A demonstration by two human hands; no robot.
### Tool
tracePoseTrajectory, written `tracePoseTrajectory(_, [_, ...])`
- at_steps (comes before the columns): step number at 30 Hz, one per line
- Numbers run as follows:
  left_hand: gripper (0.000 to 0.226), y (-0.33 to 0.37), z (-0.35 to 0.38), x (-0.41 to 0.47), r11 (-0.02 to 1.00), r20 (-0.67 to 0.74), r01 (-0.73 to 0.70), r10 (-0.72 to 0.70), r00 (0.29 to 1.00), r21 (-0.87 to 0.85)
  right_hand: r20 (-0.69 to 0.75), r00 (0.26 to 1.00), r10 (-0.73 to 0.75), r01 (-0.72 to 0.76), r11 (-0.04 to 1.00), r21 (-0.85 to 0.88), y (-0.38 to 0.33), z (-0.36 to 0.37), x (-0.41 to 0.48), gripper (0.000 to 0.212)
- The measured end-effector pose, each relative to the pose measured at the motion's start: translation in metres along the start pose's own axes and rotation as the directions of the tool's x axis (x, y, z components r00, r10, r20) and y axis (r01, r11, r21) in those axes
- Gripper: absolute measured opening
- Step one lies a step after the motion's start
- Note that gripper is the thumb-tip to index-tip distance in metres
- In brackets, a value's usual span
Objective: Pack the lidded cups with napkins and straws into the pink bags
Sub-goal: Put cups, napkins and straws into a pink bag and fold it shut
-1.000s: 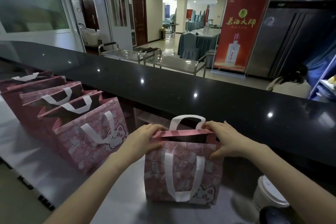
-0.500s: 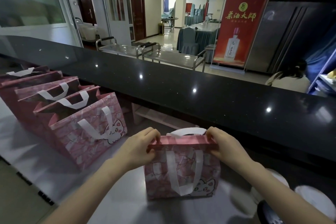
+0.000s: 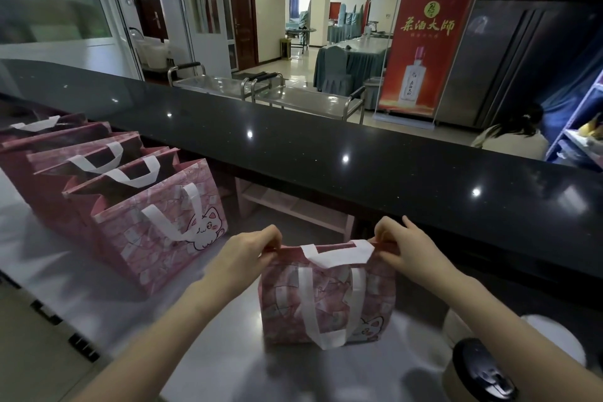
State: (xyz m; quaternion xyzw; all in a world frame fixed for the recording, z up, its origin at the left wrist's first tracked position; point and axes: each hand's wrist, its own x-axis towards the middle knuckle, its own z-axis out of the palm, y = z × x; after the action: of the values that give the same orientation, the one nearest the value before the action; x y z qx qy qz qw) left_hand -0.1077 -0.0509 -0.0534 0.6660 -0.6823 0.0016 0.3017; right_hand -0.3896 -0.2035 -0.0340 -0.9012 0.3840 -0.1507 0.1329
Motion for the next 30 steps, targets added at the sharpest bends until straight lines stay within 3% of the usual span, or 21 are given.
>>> tracePoseTrajectory(5, [0.022, 0.004, 0.004, 0.005, 0.991, 0.030, 0.129, -0.128, 0.991, -0.046, -0.064, 0.997, 0.032, -0.029, 0.998, 0.047, -0.009, 0.002, -0.007, 0.042])
tracePoseTrajectory(11, [0.026, 0.005, -0.009, 0.017, 0.973, 0.213, 0.174, -0.140, 0.967, -0.150, 0.064, 0.994, 0.090, -0.101, 0.974, 0.202, -0.010, -0.017, 0.000, 0.033])
tracePoseTrajectory(14, [0.026, 0.017, -0.005, 0.029, 0.958, 0.221, 0.231, -0.191, 0.956, -0.170, 0.089, 0.987, 0.132, -0.152, 0.948, 0.278, -0.019, -0.018, 0.011, 0.028])
tracePoseTrajectory(16, [0.029, 0.028, 0.002, 0.037, 0.969, 0.215, 0.209, -0.178, 0.960, -0.130, 0.086, 0.988, 0.129, -0.147, 0.955, 0.258, -0.027, -0.014, 0.016, 0.021])
tracePoseTrajectory(21, [0.034, 0.039, 0.022, 0.038, 0.997, 0.229, 0.075, -0.078, 0.970, 0.022, 0.184, 0.981, 0.060, -0.076, 0.994, 0.082, -0.034, -0.001, 0.014, 0.031])
tracePoseTrajectory(25, [0.023, 0.035, 0.031, 0.035, 0.998, 0.109, 0.050, -0.053, 0.993, 0.031, 0.076, 0.995, 0.057, -0.060, 0.998, 0.031, -0.032, 0.008, 0.010, 0.020])
tracePoseTrajectory(30, [0.018, 0.039, 0.043, 0.036, 0.989, 0.074, 0.016, -0.028, 0.997, 0.150, -0.013, 1.000, 0.028, -0.028, 0.999, -0.022, -0.035, 0.018, 0.013, 0.012])
